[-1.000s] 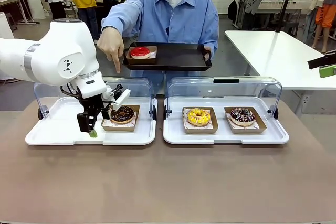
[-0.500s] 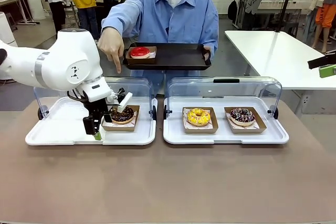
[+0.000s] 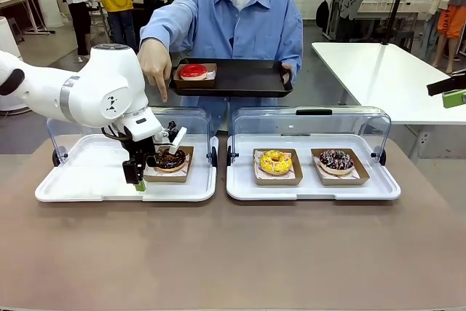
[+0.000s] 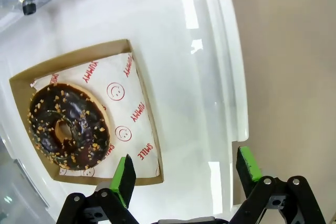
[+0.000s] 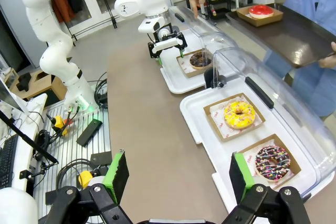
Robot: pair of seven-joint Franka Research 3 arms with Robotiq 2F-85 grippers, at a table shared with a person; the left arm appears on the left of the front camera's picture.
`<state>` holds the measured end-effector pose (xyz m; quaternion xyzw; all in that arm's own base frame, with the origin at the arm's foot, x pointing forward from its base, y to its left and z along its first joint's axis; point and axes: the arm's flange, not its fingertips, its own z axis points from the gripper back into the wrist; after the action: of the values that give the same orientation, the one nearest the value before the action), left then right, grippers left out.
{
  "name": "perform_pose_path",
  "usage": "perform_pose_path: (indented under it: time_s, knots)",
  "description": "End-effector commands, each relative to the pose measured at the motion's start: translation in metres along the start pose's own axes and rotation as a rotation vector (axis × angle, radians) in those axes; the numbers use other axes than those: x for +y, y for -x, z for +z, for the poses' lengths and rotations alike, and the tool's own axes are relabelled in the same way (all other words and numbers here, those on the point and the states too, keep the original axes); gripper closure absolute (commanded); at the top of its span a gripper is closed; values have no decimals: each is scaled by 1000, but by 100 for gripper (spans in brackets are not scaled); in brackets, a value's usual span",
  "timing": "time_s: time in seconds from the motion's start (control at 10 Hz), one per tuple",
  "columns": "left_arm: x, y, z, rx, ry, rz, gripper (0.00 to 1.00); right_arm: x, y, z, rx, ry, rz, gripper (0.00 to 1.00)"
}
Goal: Provide the desired donut to the person.
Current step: Pick up and lift the Paper togo box containing the Donut pointed at by the person.
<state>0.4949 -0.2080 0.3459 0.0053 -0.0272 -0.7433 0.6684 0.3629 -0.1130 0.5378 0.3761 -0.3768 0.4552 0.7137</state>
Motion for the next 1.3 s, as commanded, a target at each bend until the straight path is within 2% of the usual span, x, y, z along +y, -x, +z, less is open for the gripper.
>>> perform_pose_path:
  time_s: [0.0,0.8,0.9,1.0,1.1,1.2]
  knots:
    - [9,-2,-5,33,-14,28,0,0,0,0,-19,-5,10,0]
    - [21,4,-20,22,15,54,0,0,0,0,-19,-5,10,0]
    - [19,4,-21,12,16,54,11,0,0,0,-19,-5,10,0]
    - [18,4,-21,4,12,49,57,0,0,0,-19,-5,10,0]
    - [20,5,-19,2,11,45,69,0,0,0,-19,-5,10,0]
    - [20,5,-17,2,8,44,100,0,0,0,-19,-5,10,0]
